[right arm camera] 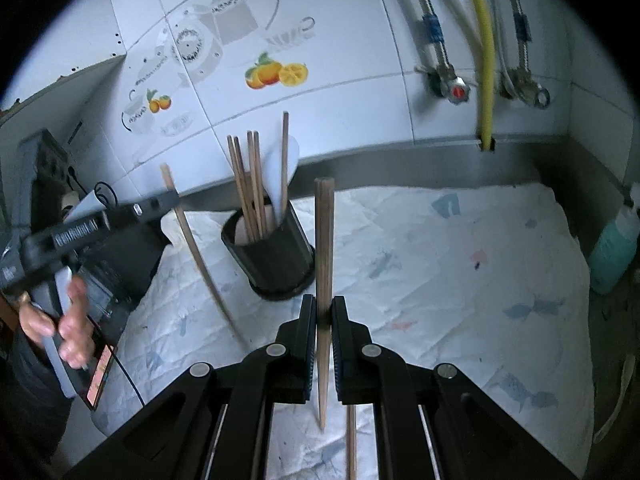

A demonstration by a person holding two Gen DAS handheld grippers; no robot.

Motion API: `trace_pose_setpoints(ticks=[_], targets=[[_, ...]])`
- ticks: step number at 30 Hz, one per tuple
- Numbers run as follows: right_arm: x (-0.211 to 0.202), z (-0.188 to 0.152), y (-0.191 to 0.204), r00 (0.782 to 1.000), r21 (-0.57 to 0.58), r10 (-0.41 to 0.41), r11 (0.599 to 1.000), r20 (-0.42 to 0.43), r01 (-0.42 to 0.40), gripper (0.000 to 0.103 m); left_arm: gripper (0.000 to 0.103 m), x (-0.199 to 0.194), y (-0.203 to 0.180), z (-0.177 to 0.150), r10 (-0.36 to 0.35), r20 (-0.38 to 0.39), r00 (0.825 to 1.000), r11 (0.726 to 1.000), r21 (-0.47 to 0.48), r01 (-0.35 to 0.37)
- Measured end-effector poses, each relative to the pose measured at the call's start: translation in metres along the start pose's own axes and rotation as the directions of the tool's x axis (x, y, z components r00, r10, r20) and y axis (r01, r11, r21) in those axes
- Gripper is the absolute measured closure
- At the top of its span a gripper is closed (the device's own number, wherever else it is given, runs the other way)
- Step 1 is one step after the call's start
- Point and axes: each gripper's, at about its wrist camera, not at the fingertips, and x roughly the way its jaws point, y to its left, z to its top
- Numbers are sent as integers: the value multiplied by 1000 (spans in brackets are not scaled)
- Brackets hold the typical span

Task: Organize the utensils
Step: 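Lift the chopstick with the left gripper while the right gripper carries its chopstick toward the pot, then lower both held chopsticks into the black pot and open both grippers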

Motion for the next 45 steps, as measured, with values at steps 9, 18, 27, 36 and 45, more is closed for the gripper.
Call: trace_pose_setpoints(ticks=[9, 18, 27, 36, 45], targets=[[-1, 38, 13, 998, -39, 16, 999, 60, -14, 93, 97, -32, 4, 82, 22, 172, 985, 1000, 8, -24], [0, 81, 37, 992, -114, 25, 993, 126, -10, 93, 97, -13, 24, 110, 96, 206, 974, 995, 11, -100], [8, 123, 64, 977, -154, 56, 988, 206, -24, 93, 97, 38, 60, 80, 143, 77, 987, 990, -25, -141], [66, 125, 84, 991, -177, 54, 984, 119, -32, 93, 97, 62, 77, 62, 162, -1, 987, 986, -39, -162], [102, 110, 77, 1000, -157, 29, 987, 2, -28, 93, 95, 64, 81, 63, 140, -32, 990, 988, -57, -142]])
